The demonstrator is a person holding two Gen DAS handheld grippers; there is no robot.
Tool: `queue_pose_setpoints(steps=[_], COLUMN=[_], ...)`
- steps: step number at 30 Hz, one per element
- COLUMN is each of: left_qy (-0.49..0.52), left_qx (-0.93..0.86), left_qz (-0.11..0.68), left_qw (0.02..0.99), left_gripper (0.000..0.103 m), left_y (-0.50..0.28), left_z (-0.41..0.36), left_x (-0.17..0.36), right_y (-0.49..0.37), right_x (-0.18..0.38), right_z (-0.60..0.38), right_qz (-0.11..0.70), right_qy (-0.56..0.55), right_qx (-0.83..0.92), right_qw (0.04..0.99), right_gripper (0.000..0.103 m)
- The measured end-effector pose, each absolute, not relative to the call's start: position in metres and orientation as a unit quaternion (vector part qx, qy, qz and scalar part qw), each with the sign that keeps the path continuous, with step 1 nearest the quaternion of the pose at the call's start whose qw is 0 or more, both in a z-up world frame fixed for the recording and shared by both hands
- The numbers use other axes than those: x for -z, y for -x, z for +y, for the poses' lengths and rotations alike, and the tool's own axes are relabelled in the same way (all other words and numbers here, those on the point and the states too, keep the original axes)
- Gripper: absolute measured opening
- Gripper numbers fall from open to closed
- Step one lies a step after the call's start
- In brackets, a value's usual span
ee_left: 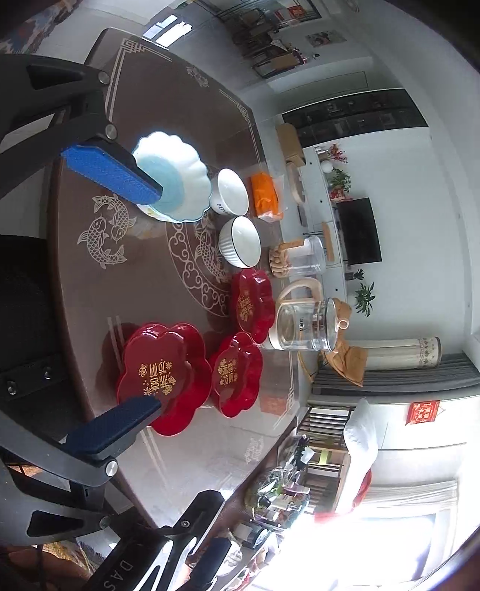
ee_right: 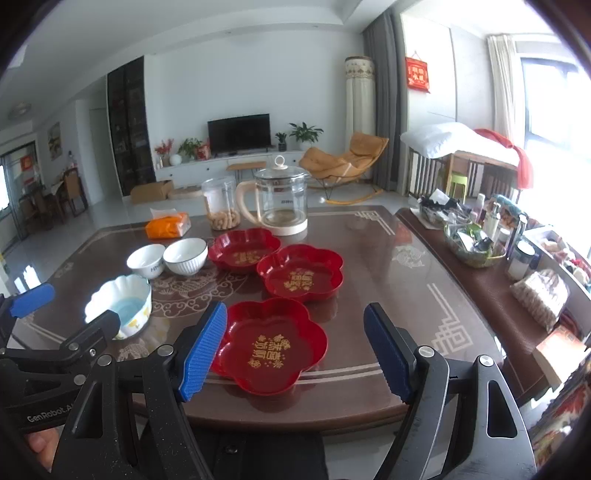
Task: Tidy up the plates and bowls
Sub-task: 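Withdraw the open right tool from the placed red plate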
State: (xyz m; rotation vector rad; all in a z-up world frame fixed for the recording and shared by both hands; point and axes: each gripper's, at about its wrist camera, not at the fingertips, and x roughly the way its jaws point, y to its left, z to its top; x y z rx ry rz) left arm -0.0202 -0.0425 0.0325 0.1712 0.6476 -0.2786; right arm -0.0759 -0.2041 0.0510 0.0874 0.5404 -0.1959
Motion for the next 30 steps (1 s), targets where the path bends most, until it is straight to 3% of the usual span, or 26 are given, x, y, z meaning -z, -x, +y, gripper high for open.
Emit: queue_pose_setpoints(steps=[18,26,30], left_qy=[-0.005,0.072,0.120], left_qx=[0.128,0.159,0.167], left_qz=[0.248,0.319,0.373], left_qw=[0.960,0.931,0.905], left_gripper=[0.103,0.103,0.103], left_y=[0.058,0.043,0.026], left_z=[-0.010,-0.001,0.000], left_x=[-0.063,-0.037,-0.012], right_y=[0.100,0.116,0.112], right_x=[-0.057,-0.060,-0.060], right_z=[-0.179,-0.206,-0.212], right_qz=[0.252,0.205,0.179], right_qy=[0.031,-0.058,-0.039], right_qx=[0.157,0.104,0.086], right_qw=[0.954,0.971,0.979], right_gripper=[0.080,0.080,0.080])
